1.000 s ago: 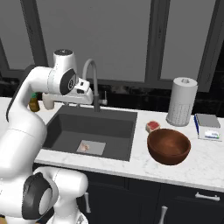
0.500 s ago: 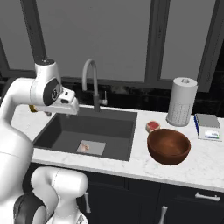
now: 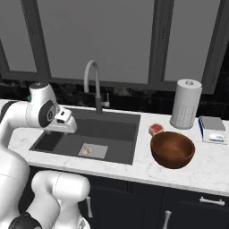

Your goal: Pick the garlic from the sink and place it in the bowl. Then pick the bowl and place it in the microwave. Then close the microwave door and press the start button.

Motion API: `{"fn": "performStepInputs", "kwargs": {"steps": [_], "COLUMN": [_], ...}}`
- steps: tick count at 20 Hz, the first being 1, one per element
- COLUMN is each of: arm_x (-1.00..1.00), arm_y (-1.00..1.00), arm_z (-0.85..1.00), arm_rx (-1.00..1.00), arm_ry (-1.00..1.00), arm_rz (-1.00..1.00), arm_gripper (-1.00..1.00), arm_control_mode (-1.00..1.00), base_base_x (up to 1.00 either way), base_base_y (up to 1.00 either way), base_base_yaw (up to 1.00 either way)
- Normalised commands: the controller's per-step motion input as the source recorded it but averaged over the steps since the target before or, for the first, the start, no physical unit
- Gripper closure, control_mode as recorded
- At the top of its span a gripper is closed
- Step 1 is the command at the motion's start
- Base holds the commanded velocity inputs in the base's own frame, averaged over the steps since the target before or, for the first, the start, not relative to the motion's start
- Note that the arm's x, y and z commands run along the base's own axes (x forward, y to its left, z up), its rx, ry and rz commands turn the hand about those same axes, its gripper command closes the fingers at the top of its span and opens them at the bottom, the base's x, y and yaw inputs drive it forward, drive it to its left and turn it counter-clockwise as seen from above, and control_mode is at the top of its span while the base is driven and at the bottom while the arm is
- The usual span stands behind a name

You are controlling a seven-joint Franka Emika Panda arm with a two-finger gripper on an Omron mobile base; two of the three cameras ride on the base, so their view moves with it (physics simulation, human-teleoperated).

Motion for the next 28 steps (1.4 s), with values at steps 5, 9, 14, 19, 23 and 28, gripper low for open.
{"fn": "performStepInputs", "kwargs": {"steps": [5, 9, 14, 19, 23, 28], "arm_x": [0.52, 0.49, 0.13, 0.0, 0.0, 0.01], "arm_y": [0.0, 0.0, 0.06, 0.18, 0.16, 0.02], "arm_z": [-0.08, -0.26, -0.26, -0.28, -0.37, -0.3], "arm_rx": [-0.01, -0.09, -0.09, -0.1, -0.1, -0.03], "arm_ry": [0.16, 0.28, 0.12, 0.01, 0.0, 0.0], "arm_rz": [-0.12, -0.05, -0.04, 0.0, -0.02, -0.04], "arm_gripper": [-1.0, -1.0, -1.0, -1.0, -1.0, -1.0], "arm_control_mode": [-1.0, -1.0, -1.0, -1.0, -1.0, -1.0], "base_base_x": [0.0, 0.0, 0.0, 0.0, 0.0, 0.0], "base_base_y": [0.0, 0.0, 0.0, 0.0, 0.0, 0.0], "base_base_yaw": [0.0, 0.0, 0.0, 0.0, 0.0, 0.0]}}
